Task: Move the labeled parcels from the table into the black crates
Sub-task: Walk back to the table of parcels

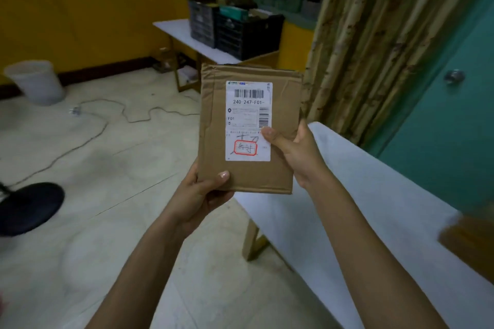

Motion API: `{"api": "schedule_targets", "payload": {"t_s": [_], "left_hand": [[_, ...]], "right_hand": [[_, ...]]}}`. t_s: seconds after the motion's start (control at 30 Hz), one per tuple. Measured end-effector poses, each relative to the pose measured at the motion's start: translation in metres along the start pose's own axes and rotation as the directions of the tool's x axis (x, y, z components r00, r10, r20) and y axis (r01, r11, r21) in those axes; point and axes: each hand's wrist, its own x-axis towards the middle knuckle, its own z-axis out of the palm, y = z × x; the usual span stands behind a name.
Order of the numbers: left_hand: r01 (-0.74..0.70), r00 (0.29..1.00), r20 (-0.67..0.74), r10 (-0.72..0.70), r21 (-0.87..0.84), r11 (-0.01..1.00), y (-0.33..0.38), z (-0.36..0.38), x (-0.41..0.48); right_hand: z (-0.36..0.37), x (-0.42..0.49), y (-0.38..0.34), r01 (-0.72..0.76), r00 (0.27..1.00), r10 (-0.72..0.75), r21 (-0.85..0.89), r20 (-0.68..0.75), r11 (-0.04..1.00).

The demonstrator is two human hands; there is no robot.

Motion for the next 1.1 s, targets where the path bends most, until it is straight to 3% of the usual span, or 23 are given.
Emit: {"api": "schedule_targets", "payload": {"t_s": [0.2,0.37,0.77,1.1], "left_hand": [[-0.016,0.99,-0.143,0.009,-0.045,0.999,0.038,-0.103,0.01],[-0.005,0.972,-0.235,-0.023,-0.117,0.993,0.047,-0.151,0.046],[-0.026,0.909,-0.413,-0.049,-0.175,0.984,0.153,-0.256,0.231],[0.017,0.879,-0.467,-0.097,-0.173,0.985,0.215,-0.319,0.356]], "right_hand": [[0.11,0.058,0.033,-0.045,0.988,0.045,-0.008,0.148,0.999],[0.159,0.114,0.058,-0.083,0.977,0.089,-0.039,0.191,0.996],[0.272,0.346,0.105,-0.029,0.931,0.044,-0.045,0.362,0.999],[0.341,0.492,0.121,-0.042,0.925,0.061,-0.06,0.375,0.997]]}}
